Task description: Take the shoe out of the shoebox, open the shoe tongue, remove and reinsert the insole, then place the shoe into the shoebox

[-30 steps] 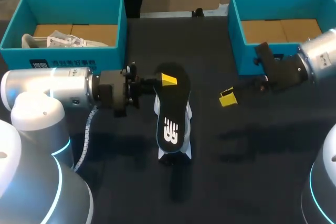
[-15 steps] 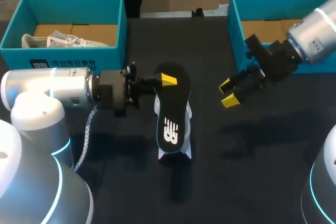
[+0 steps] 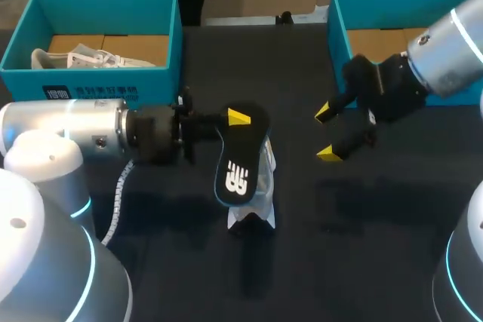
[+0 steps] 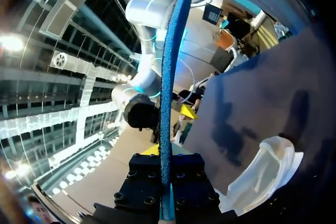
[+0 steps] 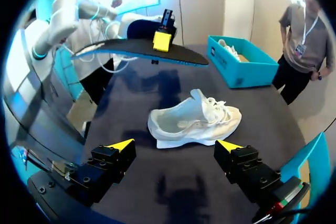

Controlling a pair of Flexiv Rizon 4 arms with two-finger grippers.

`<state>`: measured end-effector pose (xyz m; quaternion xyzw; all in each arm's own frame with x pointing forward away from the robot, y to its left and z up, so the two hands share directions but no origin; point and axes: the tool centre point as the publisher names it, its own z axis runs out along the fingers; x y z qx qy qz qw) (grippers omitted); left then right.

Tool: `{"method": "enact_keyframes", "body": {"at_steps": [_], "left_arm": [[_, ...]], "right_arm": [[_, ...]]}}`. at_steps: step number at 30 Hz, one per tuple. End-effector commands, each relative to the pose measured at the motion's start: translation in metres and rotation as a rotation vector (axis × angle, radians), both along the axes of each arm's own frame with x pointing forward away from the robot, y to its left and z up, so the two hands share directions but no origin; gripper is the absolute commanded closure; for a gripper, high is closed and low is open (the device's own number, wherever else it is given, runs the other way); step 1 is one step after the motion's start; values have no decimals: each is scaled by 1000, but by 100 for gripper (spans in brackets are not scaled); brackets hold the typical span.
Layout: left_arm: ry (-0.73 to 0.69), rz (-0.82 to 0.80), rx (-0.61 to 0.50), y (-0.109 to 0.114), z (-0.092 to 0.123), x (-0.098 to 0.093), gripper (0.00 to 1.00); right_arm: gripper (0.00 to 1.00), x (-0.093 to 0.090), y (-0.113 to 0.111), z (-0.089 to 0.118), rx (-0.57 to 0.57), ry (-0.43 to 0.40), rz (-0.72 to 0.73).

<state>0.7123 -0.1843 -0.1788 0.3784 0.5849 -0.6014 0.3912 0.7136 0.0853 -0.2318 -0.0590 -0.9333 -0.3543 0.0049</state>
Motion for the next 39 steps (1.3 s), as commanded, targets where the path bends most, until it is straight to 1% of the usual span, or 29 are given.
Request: {"method": "enact_keyframes", "body": {"at_steps": [1, 3, 4, 9, 16, 17, 19, 21, 23, 24, 28, 32, 33, 39], "left_arm": [[84, -7, 7, 14, 4, -9, 100], [138, -17, 4, 16, 3, -13, 100], [182, -29, -1, 17, 2, -16, 100], [303, -62, 9, 19, -4, -26, 100], [395, -62, 15, 22, -9, -35, 100], [413, -65, 17, 22, -9, -37, 100], [433, -61, 21, 22, -11, -39, 100], [463, -60, 21, 23, -13, -42, 100], [477, -66, 11, 24, -15, -45, 100], [483, -68, 9, 24, -15, -46, 100], [504, -73, 5, 26, -19, -49, 100], [520, -73, -4, 27, -27, -49, 100], [529, -72, -2, 27, -32, -48, 100], [558, -105, -17, 20, -46, -46, 100]], "right_arm": [[0, -10, -1, 3, -30, -78, -47], [0, -11, 0, 1, -26, -91, -46], [0, -11, 0, 1, -26, -91, -46], [0, -11, 0, 1, -26, -91, -46], [0, -11, 0, 1, -26, -91, -46], [0, -10, 0, -2, -33, -88, -33], [0, -9, 0, -5, -15, -117, -26], [0, -8, -1, -11, -47, -135, -19], [0, -7, -2, -17, -51, -144, -13], [0, -7, -2, -19, -45, -163, -12], [0, -6, -1, -28, -85, -155, 7], [0, -5, 1, -38, -82, -157, 13], [0, -4, 2, -42, -91, -154, 20], [0, -1, 9, -58, -123, -152, 50]]}}
